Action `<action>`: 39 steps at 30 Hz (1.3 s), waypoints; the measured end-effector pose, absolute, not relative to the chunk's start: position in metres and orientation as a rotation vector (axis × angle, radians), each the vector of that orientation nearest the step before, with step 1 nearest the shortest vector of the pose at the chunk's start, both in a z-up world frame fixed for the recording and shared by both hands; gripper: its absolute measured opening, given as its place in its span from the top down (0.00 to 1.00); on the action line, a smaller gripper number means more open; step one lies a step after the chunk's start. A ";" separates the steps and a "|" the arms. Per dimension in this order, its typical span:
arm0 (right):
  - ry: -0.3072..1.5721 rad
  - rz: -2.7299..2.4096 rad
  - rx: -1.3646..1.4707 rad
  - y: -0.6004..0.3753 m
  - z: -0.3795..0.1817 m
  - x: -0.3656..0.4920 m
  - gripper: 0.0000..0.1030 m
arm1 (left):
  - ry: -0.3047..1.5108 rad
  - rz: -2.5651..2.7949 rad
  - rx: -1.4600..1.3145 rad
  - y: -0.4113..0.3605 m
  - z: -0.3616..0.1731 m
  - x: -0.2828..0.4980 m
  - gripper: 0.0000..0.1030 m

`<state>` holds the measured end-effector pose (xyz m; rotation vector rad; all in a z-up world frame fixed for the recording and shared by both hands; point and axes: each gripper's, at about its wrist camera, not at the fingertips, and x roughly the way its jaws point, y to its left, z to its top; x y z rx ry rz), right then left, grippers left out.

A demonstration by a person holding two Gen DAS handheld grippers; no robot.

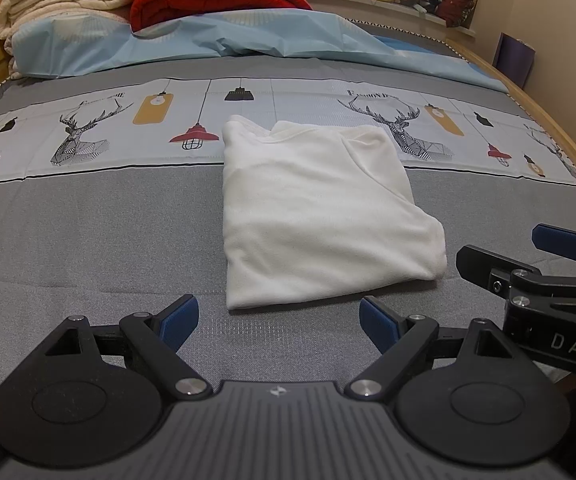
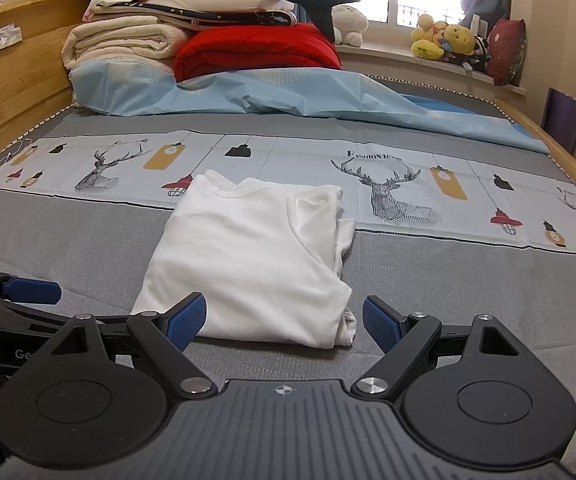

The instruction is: Fold small clothes

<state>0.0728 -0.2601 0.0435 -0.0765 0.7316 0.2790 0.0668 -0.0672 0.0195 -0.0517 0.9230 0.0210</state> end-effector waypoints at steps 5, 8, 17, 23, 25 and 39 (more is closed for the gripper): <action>0.734 0.280 -0.072 -0.259 0.042 0.072 0.16 | 0.927 0.018 -0.051 -0.066 0.017 0.067 0.12; 0.734 0.270 -0.076 -0.258 0.040 0.071 0.16 | 0.930 0.013 -0.057 -0.066 0.016 0.067 0.12; 0.735 0.269 -0.073 -0.258 0.039 0.070 0.16 | 0.932 0.009 -0.054 -0.067 0.015 0.067 0.12; 0.740 0.270 -0.071 -0.259 0.038 0.071 0.16 | 0.936 0.011 -0.053 -0.067 0.015 0.067 0.12; 0.742 0.270 -0.070 -0.260 0.038 0.071 0.16 | 0.937 0.011 -0.053 -0.067 0.015 0.067 0.12; 0.747 0.271 -0.069 -0.261 0.037 0.072 0.16 | 0.937 0.010 -0.052 -0.066 0.015 0.067 0.12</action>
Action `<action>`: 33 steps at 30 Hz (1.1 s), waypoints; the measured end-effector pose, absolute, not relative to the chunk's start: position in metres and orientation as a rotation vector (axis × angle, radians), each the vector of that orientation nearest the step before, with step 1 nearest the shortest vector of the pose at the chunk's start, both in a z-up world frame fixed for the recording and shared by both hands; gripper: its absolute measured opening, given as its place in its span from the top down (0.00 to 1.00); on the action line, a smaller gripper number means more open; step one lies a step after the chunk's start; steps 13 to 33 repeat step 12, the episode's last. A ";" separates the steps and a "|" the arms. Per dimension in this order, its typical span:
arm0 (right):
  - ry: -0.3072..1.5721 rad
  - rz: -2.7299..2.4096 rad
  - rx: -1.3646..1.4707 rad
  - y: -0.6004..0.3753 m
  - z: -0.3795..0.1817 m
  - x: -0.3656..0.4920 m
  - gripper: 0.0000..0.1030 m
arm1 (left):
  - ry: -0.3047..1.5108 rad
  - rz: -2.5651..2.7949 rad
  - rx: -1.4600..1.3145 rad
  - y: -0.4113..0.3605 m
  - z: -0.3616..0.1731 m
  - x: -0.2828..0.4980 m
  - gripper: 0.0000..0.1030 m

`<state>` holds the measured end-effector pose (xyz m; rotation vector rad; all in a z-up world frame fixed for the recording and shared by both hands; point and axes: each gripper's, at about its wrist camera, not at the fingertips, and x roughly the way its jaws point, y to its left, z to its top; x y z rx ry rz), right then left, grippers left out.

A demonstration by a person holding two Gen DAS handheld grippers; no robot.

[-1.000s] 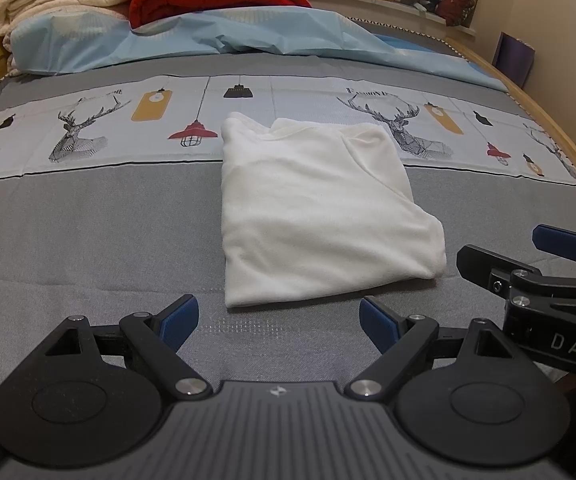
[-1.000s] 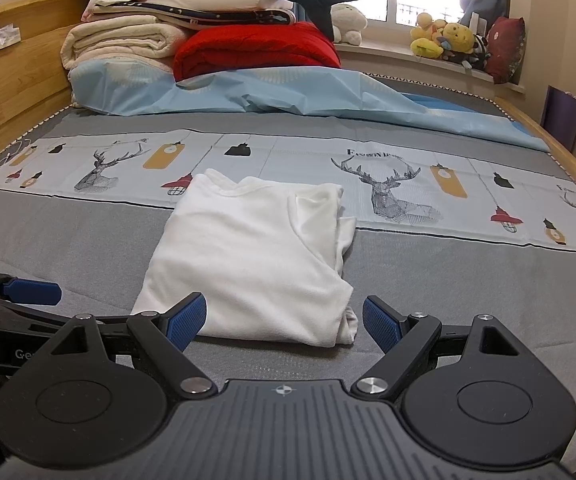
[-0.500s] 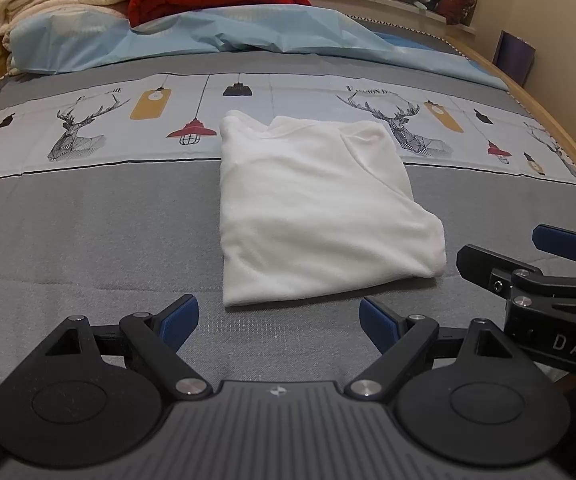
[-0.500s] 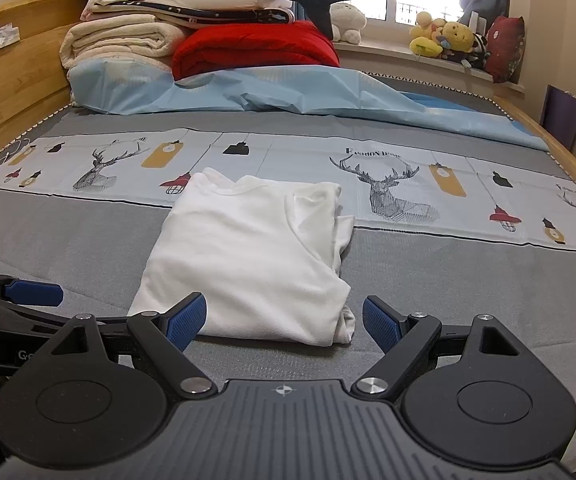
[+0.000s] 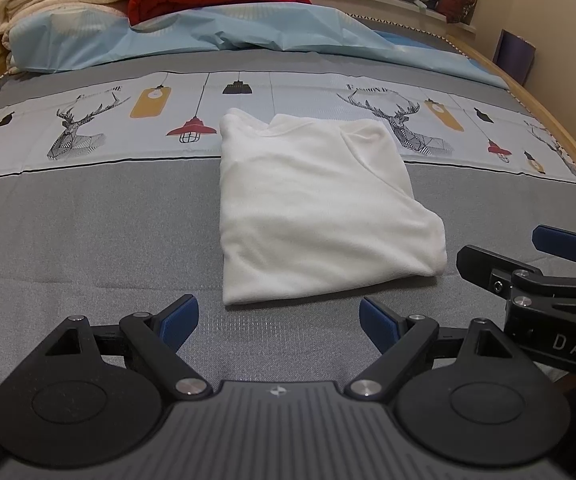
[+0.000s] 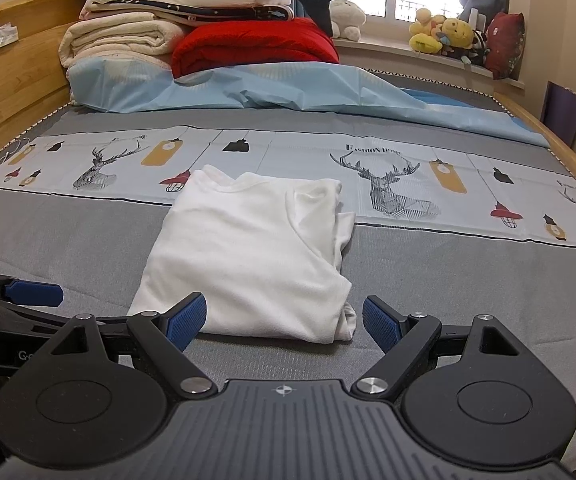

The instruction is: Fold small clothes

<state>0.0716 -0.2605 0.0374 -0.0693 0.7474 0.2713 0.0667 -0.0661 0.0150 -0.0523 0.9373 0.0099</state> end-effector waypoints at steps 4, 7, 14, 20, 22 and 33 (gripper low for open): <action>0.748 0.272 -0.069 -0.261 0.037 0.072 0.16 | 0.937 0.009 -0.053 -0.066 0.015 0.067 0.12; 0.748 0.272 -0.069 -0.261 0.038 0.072 0.16 | 0.936 0.008 -0.053 -0.066 0.015 0.067 0.12; 0.750 0.271 -0.071 -0.261 0.037 0.073 0.16 | 0.941 0.010 -0.055 -0.065 0.013 0.067 0.12; 0.750 0.271 -0.071 -0.261 0.037 0.073 0.16 | 0.941 0.010 -0.055 -0.065 0.013 0.067 0.12; 0.750 0.271 -0.071 -0.261 0.037 0.073 0.16 | 0.941 0.010 -0.055 -0.065 0.013 0.067 0.12; 0.750 0.271 -0.071 -0.261 0.037 0.073 0.16 | 0.941 0.010 -0.055 -0.065 0.013 0.067 0.12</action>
